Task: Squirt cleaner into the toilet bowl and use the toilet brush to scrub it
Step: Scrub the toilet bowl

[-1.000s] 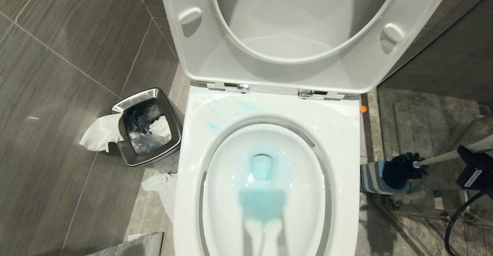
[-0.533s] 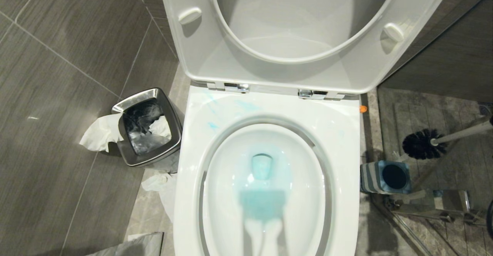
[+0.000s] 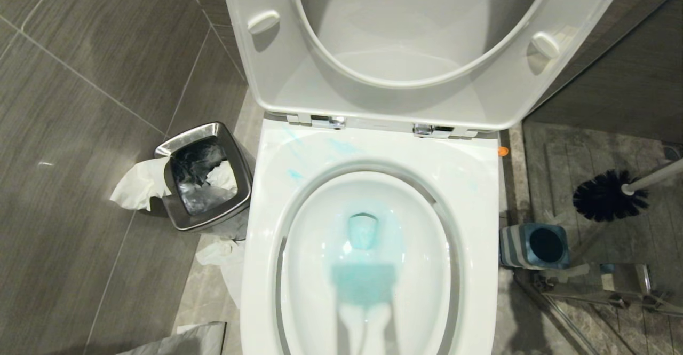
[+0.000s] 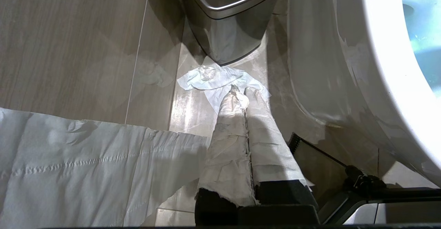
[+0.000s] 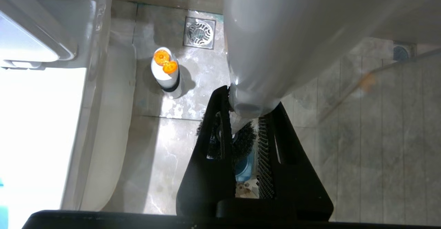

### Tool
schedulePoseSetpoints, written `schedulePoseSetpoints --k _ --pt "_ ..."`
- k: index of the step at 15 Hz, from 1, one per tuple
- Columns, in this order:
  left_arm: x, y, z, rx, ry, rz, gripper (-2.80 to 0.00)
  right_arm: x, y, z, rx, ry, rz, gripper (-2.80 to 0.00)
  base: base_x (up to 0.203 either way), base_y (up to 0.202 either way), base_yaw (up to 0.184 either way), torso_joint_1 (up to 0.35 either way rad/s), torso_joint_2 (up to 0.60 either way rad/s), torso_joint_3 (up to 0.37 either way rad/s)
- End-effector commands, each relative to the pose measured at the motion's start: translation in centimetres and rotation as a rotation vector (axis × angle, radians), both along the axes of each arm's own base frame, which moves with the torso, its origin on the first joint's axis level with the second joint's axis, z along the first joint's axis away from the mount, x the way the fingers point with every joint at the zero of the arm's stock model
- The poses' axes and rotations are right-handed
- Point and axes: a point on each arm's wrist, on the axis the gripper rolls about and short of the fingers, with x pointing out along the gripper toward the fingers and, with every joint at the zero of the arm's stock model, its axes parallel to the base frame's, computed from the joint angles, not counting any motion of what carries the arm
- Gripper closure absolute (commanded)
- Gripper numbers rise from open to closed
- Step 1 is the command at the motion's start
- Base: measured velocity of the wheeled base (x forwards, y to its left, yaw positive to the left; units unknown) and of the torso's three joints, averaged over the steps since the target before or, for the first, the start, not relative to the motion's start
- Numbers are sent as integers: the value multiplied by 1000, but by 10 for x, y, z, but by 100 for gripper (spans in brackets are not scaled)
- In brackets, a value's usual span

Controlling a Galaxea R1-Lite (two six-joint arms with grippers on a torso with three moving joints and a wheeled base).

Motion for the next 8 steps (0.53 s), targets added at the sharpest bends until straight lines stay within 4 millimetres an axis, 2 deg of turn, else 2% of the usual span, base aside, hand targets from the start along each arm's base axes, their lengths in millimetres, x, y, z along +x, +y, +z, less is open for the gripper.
schedulePoseSetpoints --k 1,8 --pt "0 0 -1 -1 5 -1 0 -6 1 10 -10 -38 -3 0 0 0 0 0 0 0" --pt "0 0 -1 -1 5 1 0 -22 5 16 -3 -39 -15 0 0 0 0 0 0 0"
